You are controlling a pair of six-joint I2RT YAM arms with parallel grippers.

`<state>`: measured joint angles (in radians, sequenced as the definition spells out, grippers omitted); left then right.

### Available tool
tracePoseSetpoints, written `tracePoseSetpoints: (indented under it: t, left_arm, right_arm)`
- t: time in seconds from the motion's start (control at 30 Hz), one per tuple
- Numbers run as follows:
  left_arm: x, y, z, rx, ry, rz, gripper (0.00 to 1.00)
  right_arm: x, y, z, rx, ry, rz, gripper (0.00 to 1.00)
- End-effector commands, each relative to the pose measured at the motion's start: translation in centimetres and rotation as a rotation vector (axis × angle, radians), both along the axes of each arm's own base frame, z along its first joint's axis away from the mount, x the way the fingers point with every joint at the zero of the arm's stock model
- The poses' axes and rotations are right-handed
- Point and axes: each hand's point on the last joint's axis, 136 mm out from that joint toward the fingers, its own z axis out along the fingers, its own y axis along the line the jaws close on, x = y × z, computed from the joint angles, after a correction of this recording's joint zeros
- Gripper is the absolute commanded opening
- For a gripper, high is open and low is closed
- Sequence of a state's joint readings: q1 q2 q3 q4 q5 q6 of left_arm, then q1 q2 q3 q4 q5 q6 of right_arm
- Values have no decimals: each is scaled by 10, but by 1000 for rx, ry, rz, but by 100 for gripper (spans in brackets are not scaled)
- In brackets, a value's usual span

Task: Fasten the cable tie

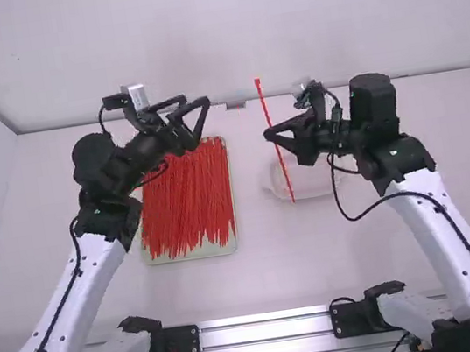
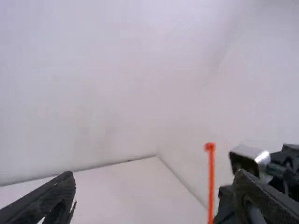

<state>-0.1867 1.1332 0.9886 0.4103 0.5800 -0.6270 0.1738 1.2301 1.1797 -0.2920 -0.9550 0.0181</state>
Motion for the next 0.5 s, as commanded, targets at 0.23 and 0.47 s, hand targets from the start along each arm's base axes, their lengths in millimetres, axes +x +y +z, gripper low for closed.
tracePoseSetpoints:
  t: [0.23,0.47]
  left_arm:
    - [-43,-33,50,150,-233,-323,99]
    - [-65,-54,74,205,-352,-628,99]
  right_arm:
    - [-14,-7,51,40,-285,148,0]
    - [-31,-14,77,95,-470,285,0]
